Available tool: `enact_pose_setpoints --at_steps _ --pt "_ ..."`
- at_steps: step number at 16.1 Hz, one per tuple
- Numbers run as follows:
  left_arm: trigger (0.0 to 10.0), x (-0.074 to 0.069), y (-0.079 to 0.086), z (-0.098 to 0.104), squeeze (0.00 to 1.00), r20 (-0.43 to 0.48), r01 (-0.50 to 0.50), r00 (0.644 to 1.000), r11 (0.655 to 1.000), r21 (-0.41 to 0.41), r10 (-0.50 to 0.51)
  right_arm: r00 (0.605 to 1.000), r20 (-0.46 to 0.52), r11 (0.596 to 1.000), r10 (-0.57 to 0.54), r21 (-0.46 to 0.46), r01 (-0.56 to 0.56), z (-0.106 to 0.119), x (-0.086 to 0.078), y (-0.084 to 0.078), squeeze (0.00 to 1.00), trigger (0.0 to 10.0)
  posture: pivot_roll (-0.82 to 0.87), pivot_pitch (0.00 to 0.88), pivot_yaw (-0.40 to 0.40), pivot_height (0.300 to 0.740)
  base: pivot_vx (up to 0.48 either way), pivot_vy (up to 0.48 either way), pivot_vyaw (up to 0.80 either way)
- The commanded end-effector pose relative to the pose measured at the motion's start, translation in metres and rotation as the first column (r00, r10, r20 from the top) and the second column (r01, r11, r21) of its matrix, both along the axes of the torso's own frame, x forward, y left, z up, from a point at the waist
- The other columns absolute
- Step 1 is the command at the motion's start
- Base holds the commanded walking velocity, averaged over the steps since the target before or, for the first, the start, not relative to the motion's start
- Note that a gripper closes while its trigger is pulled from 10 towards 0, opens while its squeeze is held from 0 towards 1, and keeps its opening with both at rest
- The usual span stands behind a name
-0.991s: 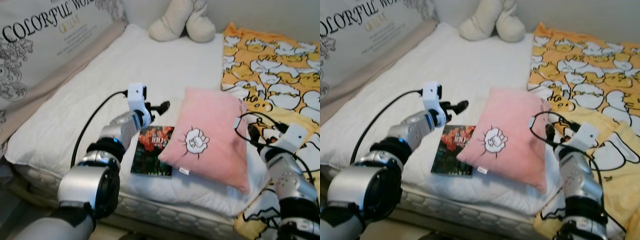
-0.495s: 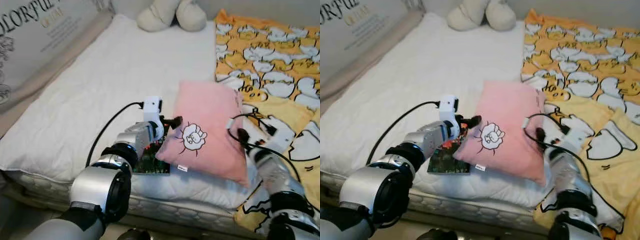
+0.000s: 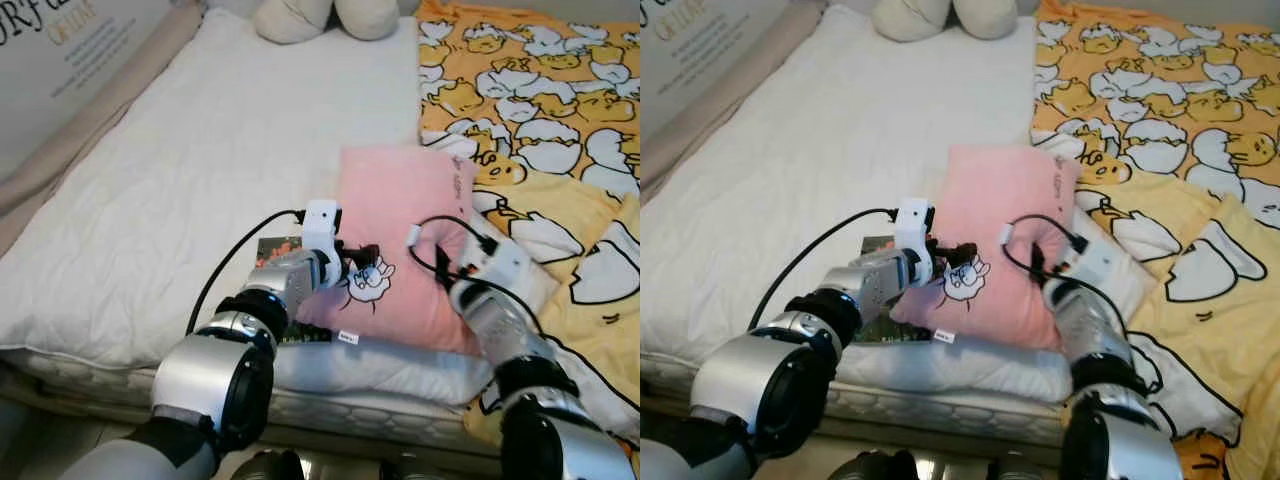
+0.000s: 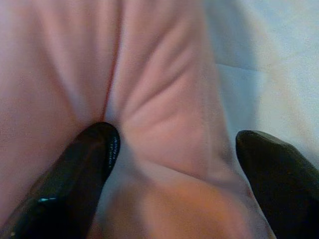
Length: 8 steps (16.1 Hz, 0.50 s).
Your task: Clean up the room
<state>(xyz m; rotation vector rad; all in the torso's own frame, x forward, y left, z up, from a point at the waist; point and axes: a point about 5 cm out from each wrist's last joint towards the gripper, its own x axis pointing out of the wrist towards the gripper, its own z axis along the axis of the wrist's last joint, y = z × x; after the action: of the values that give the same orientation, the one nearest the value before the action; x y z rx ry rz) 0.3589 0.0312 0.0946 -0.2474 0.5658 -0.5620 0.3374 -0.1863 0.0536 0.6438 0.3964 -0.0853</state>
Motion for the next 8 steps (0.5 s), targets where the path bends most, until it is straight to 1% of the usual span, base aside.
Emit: enact_pose_setpoints --at_steps 1,3,5,6,7,8 --pt "0.0 -0.007 -0.006 -0.009 0.0 -0.052 0.018 0.998 1.0 0.001 -0.018 0.996 -0.024 0.997 0.081 0.018 -0.08 -0.005 0.0 0.018 0.0 0.0 -0.16 0.127 0.079 0.74 0.0 0.0 0.0" --pt "0.0 -0.009 0.0 -0.015 0.0 -0.082 -0.025 0.996 1.0 -0.019 0.023 0.997 -0.019 0.997 0.077 0.02 -0.077 -0.004 -0.001 0.015 0.0 0.0 -0.16 0.131 0.073 0.74 0.0 0.0 0.0" --pt "0.0 -0.011 0.005 -0.02 0.0 -0.111 -0.077 0.991 0.995 -0.067 0.069 0.997 -0.018 0.997 0.072 0.019 -0.072 -0.006 -0.004 0.009 0.0 0.0 -0.17 0.133 0.069 0.74 0.0 0.0 0.0" --pt "0.0 -0.011 0.009 -0.023 0.0 -0.128 -0.121 0.986 0.988 -0.097 0.108 0.998 -0.02 0.998 0.067 0.016 -0.066 -0.007 -0.005 0.006 0.0 0.0 -0.18 0.129 0.067 0.74 0.0 0.0 0.0" --pt "0.0 -0.011 0.017 -0.026 0.0 -0.146 -0.188 0.975 0.973 -0.135 0.168 0.998 -0.021 0.998 0.064 0.014 -0.064 -0.009 -0.008 0.003 0.0 0.0 -0.18 0.129 0.068 0.74 0.0 0.0 0.0" --pt "0.0 -0.012 0.022 -0.03 0.0 -0.155 -0.204 0.971 0.971 -0.126 0.184 0.998 -0.022 0.998 0.065 0.007 -0.064 -0.01 -0.01 0.001 0.0 0.0 -0.18 0.121 0.069 0.74 0.0 0.0 0.0"
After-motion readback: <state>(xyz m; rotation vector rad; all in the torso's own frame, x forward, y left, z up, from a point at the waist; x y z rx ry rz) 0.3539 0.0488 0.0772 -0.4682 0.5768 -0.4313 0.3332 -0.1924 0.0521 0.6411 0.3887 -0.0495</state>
